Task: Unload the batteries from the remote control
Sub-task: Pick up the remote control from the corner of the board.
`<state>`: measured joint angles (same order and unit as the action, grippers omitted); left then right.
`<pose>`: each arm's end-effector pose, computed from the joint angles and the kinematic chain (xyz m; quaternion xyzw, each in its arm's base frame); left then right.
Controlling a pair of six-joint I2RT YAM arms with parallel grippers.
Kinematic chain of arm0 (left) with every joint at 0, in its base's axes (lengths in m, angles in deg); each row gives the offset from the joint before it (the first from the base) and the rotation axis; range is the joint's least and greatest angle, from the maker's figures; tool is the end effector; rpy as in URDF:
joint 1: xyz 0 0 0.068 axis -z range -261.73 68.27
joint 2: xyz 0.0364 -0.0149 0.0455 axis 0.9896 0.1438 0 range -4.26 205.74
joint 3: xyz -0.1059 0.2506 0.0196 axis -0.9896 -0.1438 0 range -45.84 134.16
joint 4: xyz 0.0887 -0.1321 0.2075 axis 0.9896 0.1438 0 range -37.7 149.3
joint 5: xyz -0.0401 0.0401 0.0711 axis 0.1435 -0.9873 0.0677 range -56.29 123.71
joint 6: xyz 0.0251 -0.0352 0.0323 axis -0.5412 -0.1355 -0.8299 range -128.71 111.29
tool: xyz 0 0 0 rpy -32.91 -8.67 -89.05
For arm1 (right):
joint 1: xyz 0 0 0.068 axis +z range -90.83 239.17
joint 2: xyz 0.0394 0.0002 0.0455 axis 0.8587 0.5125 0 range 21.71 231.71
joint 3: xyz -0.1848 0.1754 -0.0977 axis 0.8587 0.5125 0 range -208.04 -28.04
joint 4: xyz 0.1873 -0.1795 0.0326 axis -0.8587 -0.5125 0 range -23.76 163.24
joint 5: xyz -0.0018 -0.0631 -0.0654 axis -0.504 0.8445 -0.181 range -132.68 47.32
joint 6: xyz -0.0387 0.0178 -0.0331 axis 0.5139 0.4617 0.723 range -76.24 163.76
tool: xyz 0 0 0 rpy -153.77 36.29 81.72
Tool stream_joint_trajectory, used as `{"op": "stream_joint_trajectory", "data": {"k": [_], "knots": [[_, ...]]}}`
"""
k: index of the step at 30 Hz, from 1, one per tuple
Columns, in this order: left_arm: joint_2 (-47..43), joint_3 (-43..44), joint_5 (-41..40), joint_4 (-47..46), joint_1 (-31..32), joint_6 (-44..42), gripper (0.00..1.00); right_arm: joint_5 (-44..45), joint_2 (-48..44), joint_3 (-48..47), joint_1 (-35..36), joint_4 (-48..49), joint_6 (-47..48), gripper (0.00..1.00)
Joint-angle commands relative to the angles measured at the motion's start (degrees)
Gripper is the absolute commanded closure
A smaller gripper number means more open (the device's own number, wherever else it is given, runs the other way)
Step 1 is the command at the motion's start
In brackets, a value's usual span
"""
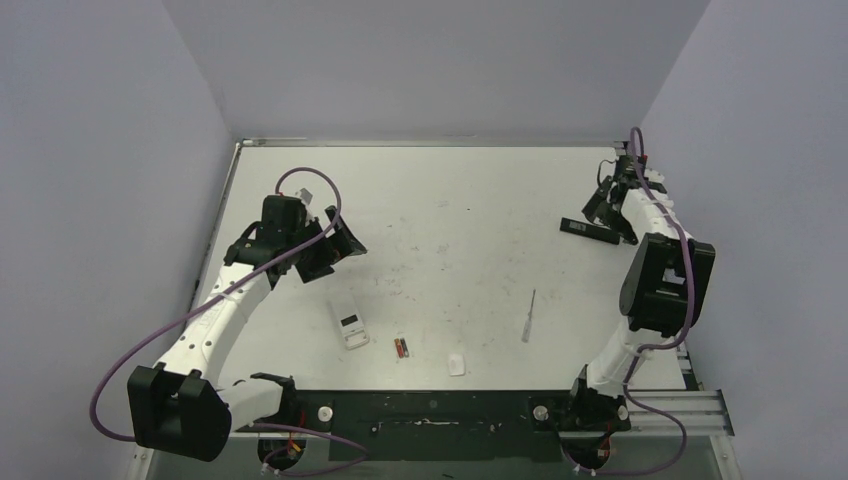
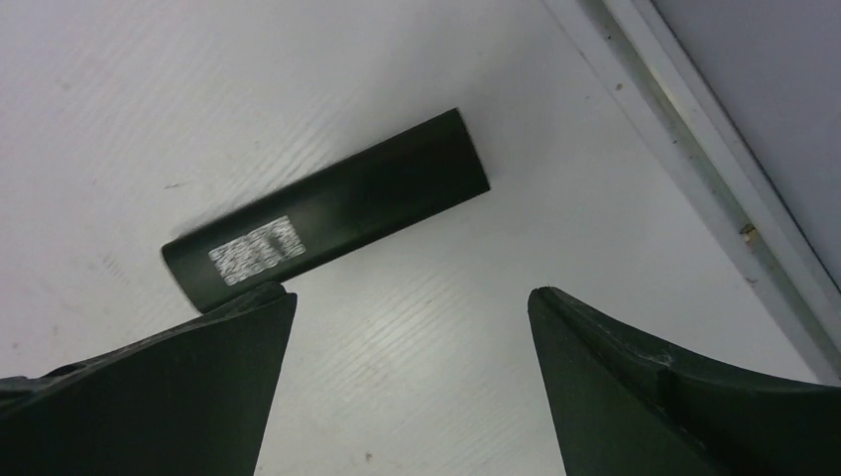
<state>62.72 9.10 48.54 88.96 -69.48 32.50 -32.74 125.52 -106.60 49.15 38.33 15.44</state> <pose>0.2331 -0.0600 0.2825 -0.1879 0.9098 -0.2651 0.2581 0.3776 -0.0728 0.2251 0.3372 0.9019 -0.0418 0.2666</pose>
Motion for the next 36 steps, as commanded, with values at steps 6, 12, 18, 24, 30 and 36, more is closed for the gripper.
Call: {"op": "stream_joint_trajectory", "data": {"k": [6, 12, 18, 24, 30, 36], "knots": [[-0.8, 0.3, 1.7, -1.7, -0.4, -0.8, 0.03, -8.6, 7.6, -8.9, -2.6, 6.6, 11.2, 0.08], [-0.2, 0.3, 3.0, -2.4, -0.4, -0.3, 0.03, -6.9, 17.5, -18.5, -2.9, 4.9, 10.6, 0.08], [-0.3, 1.0, 2.9, -1.5, -0.4, -0.9, 0.03, -9.0, 24.0, -24.8, -3.7, 2.7, 10.7, 0.08], [0.0, 1.9, 3.1, -0.7, -0.4, -1.4, 0.02, -14.1, 25.0, -23.1, -5.1, 5.6, 10.4, 0.08], [-0.1, 1.3, 3.7, -1.7, -0.4, -0.5, 0.02, -13.8, 22.1, -16.0, -5.5, 5.5, 7.9, 0.06], [0.2, 1.2, 4.3, -1.7, -0.4, -0.4, 0.02, -14.2, 15.7, -5.4, -5.4, 8.0, 7.6, 0.03]]}}
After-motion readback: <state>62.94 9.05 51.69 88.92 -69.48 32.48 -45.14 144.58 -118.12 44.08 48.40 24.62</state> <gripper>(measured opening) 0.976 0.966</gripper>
